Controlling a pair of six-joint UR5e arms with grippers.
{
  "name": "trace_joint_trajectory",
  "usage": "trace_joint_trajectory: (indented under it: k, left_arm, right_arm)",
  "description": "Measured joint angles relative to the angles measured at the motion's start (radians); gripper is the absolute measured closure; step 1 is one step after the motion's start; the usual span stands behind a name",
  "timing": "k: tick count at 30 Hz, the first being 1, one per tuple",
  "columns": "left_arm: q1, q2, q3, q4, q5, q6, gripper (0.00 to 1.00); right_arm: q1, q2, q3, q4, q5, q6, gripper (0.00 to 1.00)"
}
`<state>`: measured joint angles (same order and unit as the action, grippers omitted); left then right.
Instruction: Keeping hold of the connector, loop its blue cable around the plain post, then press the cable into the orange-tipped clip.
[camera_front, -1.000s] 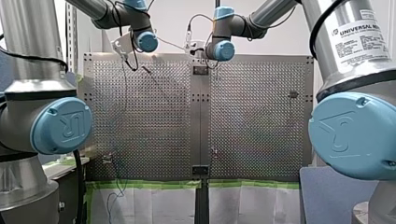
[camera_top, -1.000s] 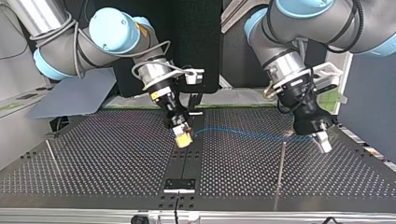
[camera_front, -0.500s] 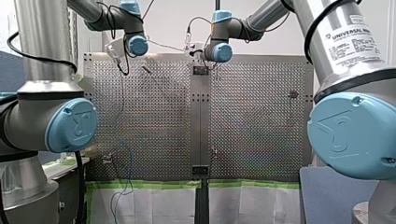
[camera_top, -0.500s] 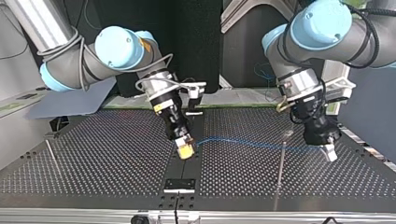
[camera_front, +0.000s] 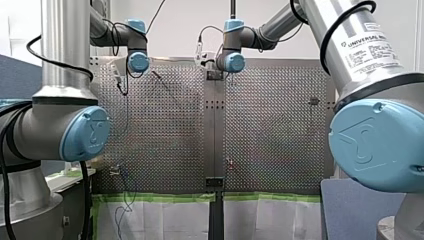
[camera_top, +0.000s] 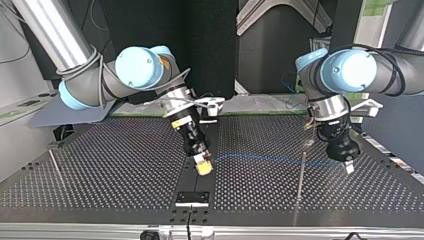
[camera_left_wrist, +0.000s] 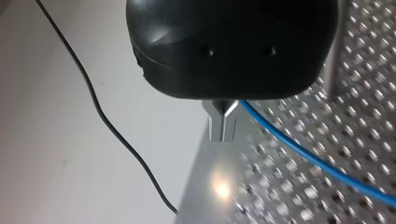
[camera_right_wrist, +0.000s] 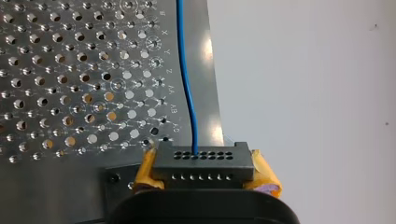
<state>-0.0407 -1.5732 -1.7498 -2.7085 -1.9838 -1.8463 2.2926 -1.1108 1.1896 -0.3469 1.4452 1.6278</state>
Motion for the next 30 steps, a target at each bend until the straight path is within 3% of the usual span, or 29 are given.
trace_joint_trajectory:
  k: [8,20,30]
  left_arm:
    - [0.058,-0.038,0.041,-0.064,0.068,0.007,1.00]
    - [0.062,-0.048,0.070,-0.074,0.188,-0.020,1.00]
    - [0.075,-0.117,0.104,-0.076,0.294,-0.027,1.00]
  right_arm:
    - [0.004,0.038,-0.046,0.010,0.000,-0.003,1.00]
    - [0.009,0.080,-0.075,0.005,0.006,-0.007,1.00]
    - [0.001,0.083,-0.075,-0.004,0.025,-0.011,1.00]
